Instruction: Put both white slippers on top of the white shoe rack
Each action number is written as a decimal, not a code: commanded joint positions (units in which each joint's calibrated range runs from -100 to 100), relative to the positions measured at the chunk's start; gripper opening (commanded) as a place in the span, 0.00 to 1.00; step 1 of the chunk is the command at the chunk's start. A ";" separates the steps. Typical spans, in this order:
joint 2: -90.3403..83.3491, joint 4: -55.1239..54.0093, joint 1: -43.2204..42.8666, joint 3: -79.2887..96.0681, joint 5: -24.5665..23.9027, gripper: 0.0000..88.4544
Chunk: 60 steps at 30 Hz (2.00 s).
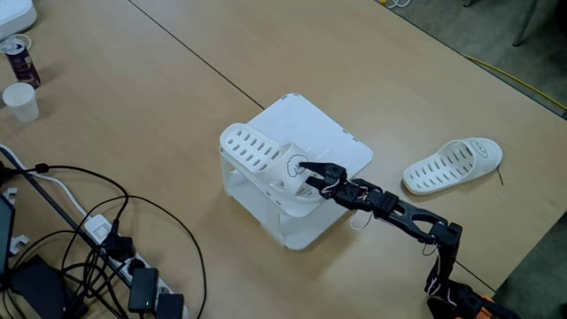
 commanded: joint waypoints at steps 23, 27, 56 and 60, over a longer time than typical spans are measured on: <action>-21.89 -0.06 -0.50 17.83 0.52 0.14; -25.59 -0.06 2.22 21.35 0.52 0.14; -18.10 -0.06 8.63 22.43 0.52 0.01; -17.34 -0.06 8.30 22.43 0.52 0.01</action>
